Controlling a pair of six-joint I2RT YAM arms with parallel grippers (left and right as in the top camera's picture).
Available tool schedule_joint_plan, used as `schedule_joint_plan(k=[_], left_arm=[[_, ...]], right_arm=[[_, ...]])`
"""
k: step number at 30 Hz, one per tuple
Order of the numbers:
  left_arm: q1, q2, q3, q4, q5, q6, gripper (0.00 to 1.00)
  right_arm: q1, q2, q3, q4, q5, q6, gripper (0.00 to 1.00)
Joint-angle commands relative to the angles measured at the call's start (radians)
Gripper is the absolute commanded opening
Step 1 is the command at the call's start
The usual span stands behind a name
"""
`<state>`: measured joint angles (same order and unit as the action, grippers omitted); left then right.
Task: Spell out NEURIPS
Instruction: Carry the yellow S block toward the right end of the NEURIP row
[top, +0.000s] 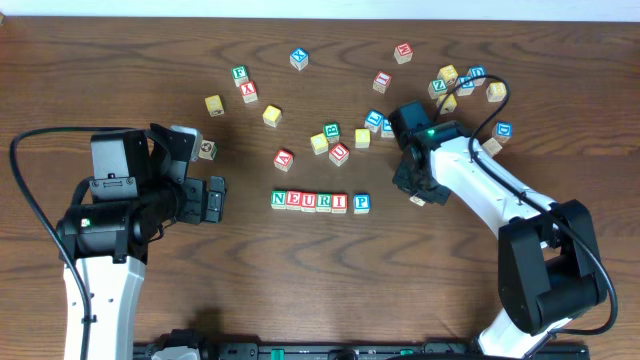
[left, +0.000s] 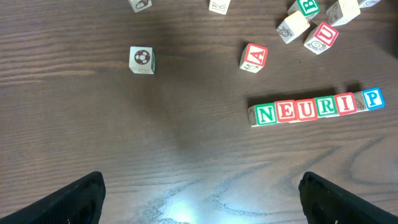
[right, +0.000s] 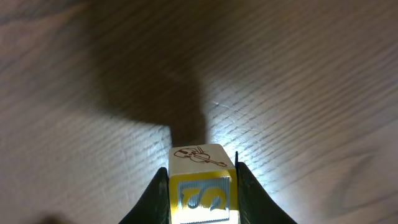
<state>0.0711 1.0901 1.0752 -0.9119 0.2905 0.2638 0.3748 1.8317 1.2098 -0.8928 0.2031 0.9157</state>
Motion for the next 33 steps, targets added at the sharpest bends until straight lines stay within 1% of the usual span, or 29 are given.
schedule_joint_plan(k=[1, 4, 11, 13, 14, 15, 17, 21, 23, 33], left_arm=[[0.004, -0.006, 0.020, -0.001, 0.012, 0.013, 0.98], [0.005, -0.006, 0.020, -0.001, 0.012, 0.013, 0.98], [0.005, -0.006, 0.020, -0.001, 0.012, 0.013, 0.98], [0.005, -0.006, 0.020, -0.001, 0.012, 0.013, 0.98], [0.005, -0.006, 0.020, -0.001, 0.012, 0.013, 0.98], [0.005, -0.006, 0.020, -0.001, 0.012, 0.013, 0.98], [0.005, -0.006, 0.020, -0.001, 0.012, 0.013, 0.98], [0.005, -0.006, 0.020, -0.001, 0.012, 0.013, 0.98], [0.005, -0.006, 0.020, -0.001, 0.012, 0.013, 0.98], [0.005, -0.006, 0.020, -0.001, 0.012, 0.013, 0.98]], right_arm=[[0.005, -0.008, -0.018, 0.035, 0.023, 0.140, 0.01], [0.025, -0.008, -0.027, 0.081, 0.028, 0.152, 0.01], [0.071, -0.007, -0.028, 0.116, 0.084, 0.168, 0.01], [0.087, -0.007, -0.028, 0.116, 0.111, 0.168, 0.08], [0.095, -0.007, -0.028, 0.116, 0.123, 0.168, 0.16], [0.105, -0.007, -0.028, 0.116, 0.137, 0.168, 0.22], [0.107, -0.007, -0.028, 0.116, 0.138, 0.169, 0.24], [0.107, -0.007, -0.028, 0.116, 0.140, 0.168, 0.24], [0.107, -0.007, -0.028, 0.116, 0.140, 0.168, 0.20], [0.109, -0.001, -0.028, 0.122, 0.172, 0.168, 0.20]])
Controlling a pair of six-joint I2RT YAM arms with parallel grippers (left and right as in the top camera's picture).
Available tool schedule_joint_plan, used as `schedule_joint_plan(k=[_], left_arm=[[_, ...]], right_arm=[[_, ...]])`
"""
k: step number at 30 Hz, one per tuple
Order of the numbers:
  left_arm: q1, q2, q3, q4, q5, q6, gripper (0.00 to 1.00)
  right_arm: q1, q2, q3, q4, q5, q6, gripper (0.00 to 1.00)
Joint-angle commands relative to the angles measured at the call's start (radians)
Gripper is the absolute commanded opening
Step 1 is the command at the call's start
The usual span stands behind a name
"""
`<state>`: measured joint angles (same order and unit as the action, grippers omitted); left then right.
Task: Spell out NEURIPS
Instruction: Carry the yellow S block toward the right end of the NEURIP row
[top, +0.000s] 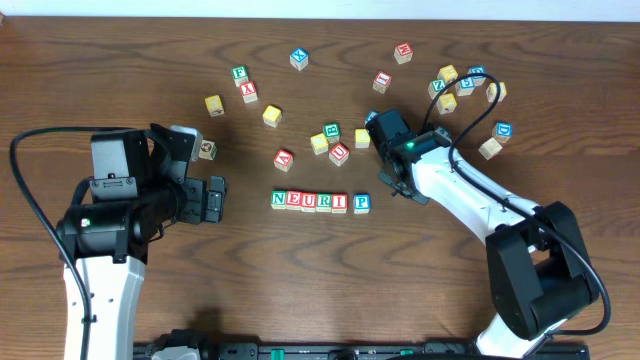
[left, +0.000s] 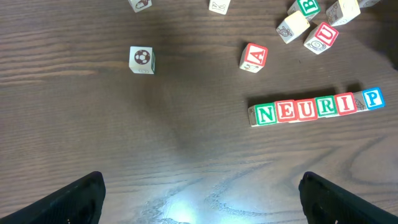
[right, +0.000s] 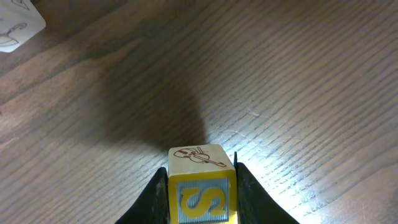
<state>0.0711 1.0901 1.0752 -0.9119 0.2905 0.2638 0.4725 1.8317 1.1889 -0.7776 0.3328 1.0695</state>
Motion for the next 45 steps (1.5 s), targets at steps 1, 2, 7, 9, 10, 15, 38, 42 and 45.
schedule_joint_plan(k=[1, 2, 7, 9, 10, 15, 38, 42, 45], left_arm=[[0.005, -0.006, 0.020, -0.001, 0.012, 0.013, 0.98], [0.005, -0.006, 0.020, -0.001, 0.012, 0.013, 0.98], [0.004, -0.006, 0.020, -0.001, 0.012, 0.013, 0.98], [0.005, -0.006, 0.020, -0.001, 0.012, 0.013, 0.98], [0.005, -0.006, 0.020, -0.001, 0.012, 0.013, 0.98], [0.005, -0.006, 0.020, -0.001, 0.012, 0.013, 0.98], [0.004, -0.006, 0.020, -0.004, 0.012, 0.013, 0.98], [0.005, -0.006, 0.020, -0.004, 0.012, 0.013, 0.98], [0.004, -0.006, 0.020, -0.004, 0.012, 0.013, 0.98]], right_arm=[[0.011, 0.003, -0.007, 0.009, 0.048, 0.015, 0.21], [0.011, 0.009, -0.007, 0.011, 0.055, 0.014, 0.21], [0.011, 0.037, -0.007, 0.011, 0.058, 0.014, 0.20], [0.012, 0.048, -0.007, 0.012, 0.058, 0.015, 0.20], [0.012, 0.052, -0.007, 0.012, 0.058, 0.015, 0.20], [0.012, 0.067, -0.007, 0.012, 0.058, 0.014, 0.20], [0.013, 0.043, -0.004, 0.014, 0.050, 0.013, 0.70], [0.013, -0.005, 0.006, 0.014, 0.059, -0.067, 0.71], [0.013, -0.063, 0.011, 0.016, 0.088, -0.165, 0.72]])
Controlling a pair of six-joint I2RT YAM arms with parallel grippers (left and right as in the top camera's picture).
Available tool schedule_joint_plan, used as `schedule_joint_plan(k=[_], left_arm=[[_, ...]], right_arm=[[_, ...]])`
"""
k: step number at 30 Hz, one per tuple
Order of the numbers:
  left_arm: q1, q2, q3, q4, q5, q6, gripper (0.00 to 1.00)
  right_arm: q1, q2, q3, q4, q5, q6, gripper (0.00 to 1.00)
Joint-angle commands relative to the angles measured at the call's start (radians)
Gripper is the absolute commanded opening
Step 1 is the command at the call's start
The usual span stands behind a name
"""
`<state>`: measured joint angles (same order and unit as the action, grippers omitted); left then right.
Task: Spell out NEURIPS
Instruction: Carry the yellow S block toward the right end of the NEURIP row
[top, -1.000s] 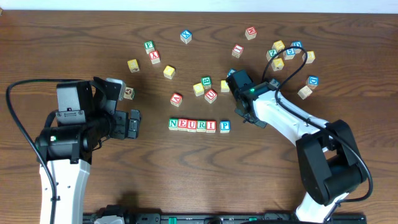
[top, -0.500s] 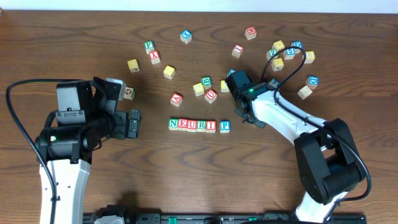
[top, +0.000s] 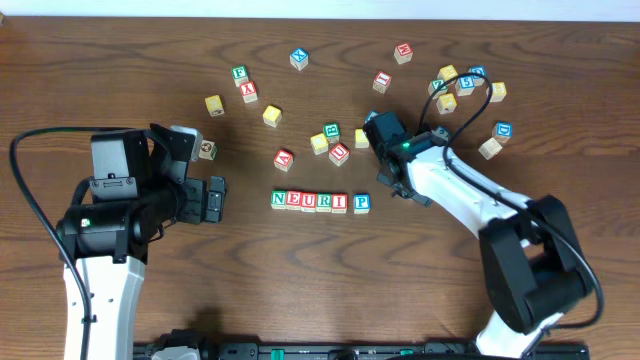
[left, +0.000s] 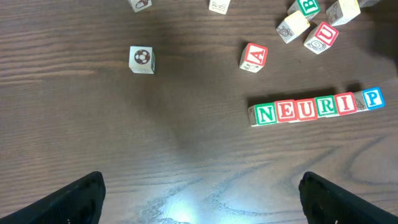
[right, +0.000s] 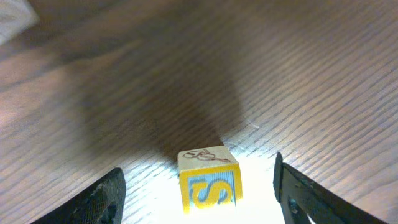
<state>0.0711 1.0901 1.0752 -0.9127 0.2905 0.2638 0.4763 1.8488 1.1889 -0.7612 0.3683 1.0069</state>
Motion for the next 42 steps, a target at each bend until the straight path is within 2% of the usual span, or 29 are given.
schedule_joint_plan(k=[1, 5, 9, 11, 15, 24, 33, 35, 37, 41, 42], left_arm=[[0.004, -0.006, 0.020, -0.003, 0.012, 0.013, 0.98], [0.005, -0.006, 0.020, -0.003, 0.012, 0.013, 0.98], [0.005, -0.006, 0.020, -0.003, 0.012, 0.013, 0.98], [0.004, -0.006, 0.020, -0.003, 0.012, 0.013, 0.98], [0.004, -0.006, 0.020, -0.003, 0.012, 0.013, 0.98], [0.005, -0.006, 0.020, -0.003, 0.012, 0.013, 0.98], [0.004, -0.006, 0.020, -0.003, 0.012, 0.013, 0.98], [0.004, -0.006, 0.020, -0.003, 0.012, 0.013, 0.98], [0.004, -0.006, 0.020, -0.003, 0.012, 0.013, 0.98], [0.005, -0.006, 0.020, -0.003, 0.012, 0.013, 0.98], [0.005, -0.006, 0.020, -0.003, 0.012, 0.013, 0.98]], right_arm=[[0.009, -0.097, 0.011, 0.001, 0.065, -0.133, 0.73], [0.009, -0.185, 0.011, 0.030, 0.089, -0.364, 0.81], [0.009, -0.249, 0.011, 0.053, 0.004, -0.745, 0.98], [0.009, -0.258, 0.011, 0.029, -0.085, -0.932, 0.99], [-0.003, -0.248, 0.008, -0.026, -0.160, -1.098, 0.99], [-0.053, -0.176, -0.027, -0.031, -0.248, -1.307, 0.97], [-0.099, -0.005, -0.037, -0.016, -0.282, -1.318, 0.95], [-0.100, 0.022, -0.037, -0.012, -0.282, -1.319, 0.91], [-0.100, 0.039, -0.037, -0.007, -0.279, -1.319, 0.83], [-0.100, 0.043, -0.037, 0.003, -0.277, -1.319, 0.80], [-0.100, 0.043, -0.037, 0.010, -0.277, -1.318, 0.75]])
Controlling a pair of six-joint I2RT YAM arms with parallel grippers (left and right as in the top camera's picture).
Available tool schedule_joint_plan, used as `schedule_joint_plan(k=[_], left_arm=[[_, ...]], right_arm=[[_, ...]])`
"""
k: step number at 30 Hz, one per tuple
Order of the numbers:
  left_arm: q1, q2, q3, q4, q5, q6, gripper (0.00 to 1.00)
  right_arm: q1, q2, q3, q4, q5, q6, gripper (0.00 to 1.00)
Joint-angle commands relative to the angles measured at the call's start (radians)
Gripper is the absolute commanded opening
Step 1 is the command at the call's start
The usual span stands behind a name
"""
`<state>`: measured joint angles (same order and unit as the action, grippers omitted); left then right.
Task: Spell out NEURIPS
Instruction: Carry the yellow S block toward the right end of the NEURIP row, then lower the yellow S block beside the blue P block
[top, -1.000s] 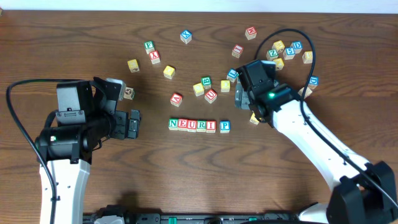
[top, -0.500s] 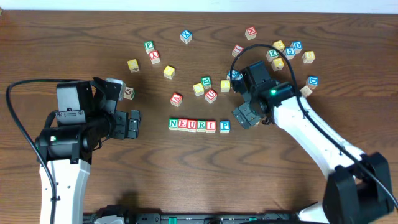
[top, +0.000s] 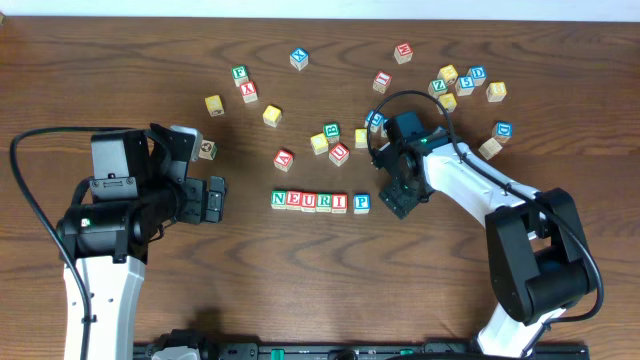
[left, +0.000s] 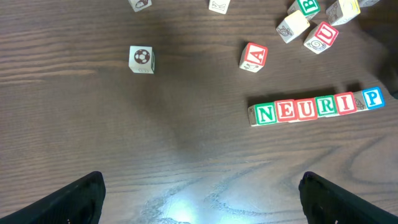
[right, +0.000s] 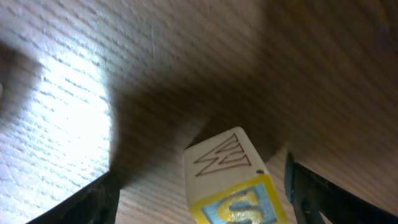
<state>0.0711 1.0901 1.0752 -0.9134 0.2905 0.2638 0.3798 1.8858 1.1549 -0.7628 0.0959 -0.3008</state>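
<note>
Blocks spelling NEURIP (top: 321, 202) stand in a row at mid-table, ending in the blue P block (top: 361, 202); the left wrist view shows the same row (left: 317, 107). My right gripper (top: 398, 200) points down just right of the P and hides the table under it from overhead. In its own view the right gripper (right: 202, 199) is open. The yellow-and-blue S block (right: 236, 180) lies loose and skewed between the fingers, a zigzag mark on its upper face. My left gripper (top: 215, 198) hangs open left of the row, and its wrist view shows the left gripper (left: 200, 199) with nothing in it.
Loose letter blocks lie scattered behind the row: a red A block (top: 284, 158), a red U block (top: 339, 152), and a cluster (top: 460, 85) at the back right. A soccer-ball block (left: 141, 59) sits near the left arm.
My right gripper, still open, has moved nearer and turned, now standing just right of the P. The S block between its fingers now looks skewed and shows a zigzag face on top.
My right gripper was shut on the S block to the right of the row, then still held it closer to the loose blocks behind the P. By 1.4 s ago it had opened with the block on the table. Now it is open around the skewed block beside the P.
</note>
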Motion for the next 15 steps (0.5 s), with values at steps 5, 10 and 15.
schedule_joint_plan(k=[5, 10, 15], left_arm=[[0.005, -0.006, 0.020, -0.002, 0.012, 0.013, 0.98], [0.005, -0.006, 0.020, -0.002, 0.012, 0.013, 0.98], [0.005, -0.006, 0.020, -0.002, 0.012, 0.013, 0.98]], right_arm=[[-0.007, 0.006, -0.003, 0.029, -0.005, 0.014, 0.13], [-0.008, 0.006, -0.003, 0.040, -0.004, 0.079, 0.01], [-0.008, 0.005, -0.003, 0.059, 0.025, 0.164, 0.01]])
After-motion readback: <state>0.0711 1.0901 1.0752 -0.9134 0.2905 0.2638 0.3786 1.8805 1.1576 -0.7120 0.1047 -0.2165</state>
